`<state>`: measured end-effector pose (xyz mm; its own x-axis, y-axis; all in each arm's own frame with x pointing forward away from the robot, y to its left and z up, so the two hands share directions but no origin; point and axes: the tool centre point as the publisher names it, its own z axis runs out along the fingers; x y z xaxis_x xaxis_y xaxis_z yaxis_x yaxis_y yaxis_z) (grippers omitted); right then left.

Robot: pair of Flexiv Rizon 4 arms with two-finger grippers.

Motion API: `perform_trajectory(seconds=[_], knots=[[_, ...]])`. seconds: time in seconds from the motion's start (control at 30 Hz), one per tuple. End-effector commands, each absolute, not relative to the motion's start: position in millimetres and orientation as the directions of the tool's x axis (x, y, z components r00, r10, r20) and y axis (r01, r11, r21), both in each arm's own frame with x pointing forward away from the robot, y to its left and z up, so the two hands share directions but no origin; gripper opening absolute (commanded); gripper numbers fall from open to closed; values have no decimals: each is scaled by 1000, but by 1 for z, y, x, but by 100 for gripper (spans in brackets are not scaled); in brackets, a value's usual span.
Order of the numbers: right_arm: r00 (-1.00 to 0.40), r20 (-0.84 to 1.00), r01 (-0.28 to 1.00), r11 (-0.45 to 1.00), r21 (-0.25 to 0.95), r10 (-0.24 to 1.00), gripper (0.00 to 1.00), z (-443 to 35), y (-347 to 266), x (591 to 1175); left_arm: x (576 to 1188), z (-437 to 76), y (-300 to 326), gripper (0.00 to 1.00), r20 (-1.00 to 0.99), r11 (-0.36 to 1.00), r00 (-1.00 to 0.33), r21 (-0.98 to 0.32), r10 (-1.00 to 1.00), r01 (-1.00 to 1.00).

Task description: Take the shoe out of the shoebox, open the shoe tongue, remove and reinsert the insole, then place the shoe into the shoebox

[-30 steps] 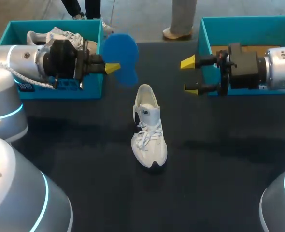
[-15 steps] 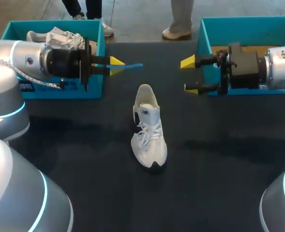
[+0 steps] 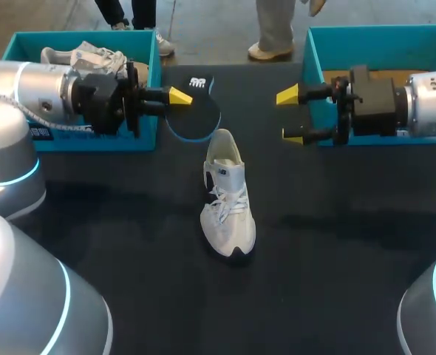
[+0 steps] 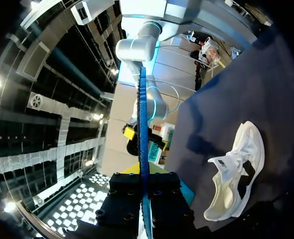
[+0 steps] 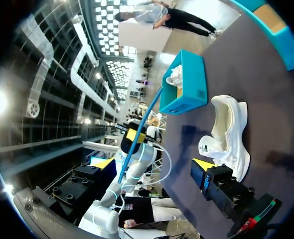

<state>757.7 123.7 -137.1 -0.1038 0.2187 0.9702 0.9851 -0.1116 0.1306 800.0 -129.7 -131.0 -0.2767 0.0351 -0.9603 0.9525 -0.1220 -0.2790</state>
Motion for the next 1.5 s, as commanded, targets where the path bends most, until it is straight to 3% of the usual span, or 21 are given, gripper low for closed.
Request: perform_trajectory(seconds=[0.03, 0.17, 0.23, 0.63, 1.17, 1.3, 1.5], knots=[[-104, 970, 985, -113, 131, 219, 100, -138, 126, 759, 797, -136, -130, 0, -975, -127, -218, -222, 42, 967], [-104, 970, 985, -113, 131, 219, 100, -138, 126, 759, 798, -143, -132, 0, -995, -121, -100, -103, 28, 987], [-105, 970, 986, -104, 130, 218, 100, -137, 127, 759, 801, -145, -132, 0, -993, -115, -115, -117, 24, 987], [-108, 975, 994, -5, 111, 197, 100, -135, 158, 768, 812, -151, -142, 0, -988, -109, 132, 123, 82, 986], [-92, 974, 993, 85, 76, 206, 100, -142, 196, 776, 813, -146, -162, 0, -991, -107, 130, 126, 29, 986], [-91, 975, 992, 100, 72, 203, 83, -143, 204, 779, 815, -147, -167, 0, -992, -100, 123, 120, 20, 988], [-90, 977, 991, 114, 68, 194, 71, -143, 214, 779, 818, -147, -174, 0, -993, -92, 118, 117, 10, 989]])
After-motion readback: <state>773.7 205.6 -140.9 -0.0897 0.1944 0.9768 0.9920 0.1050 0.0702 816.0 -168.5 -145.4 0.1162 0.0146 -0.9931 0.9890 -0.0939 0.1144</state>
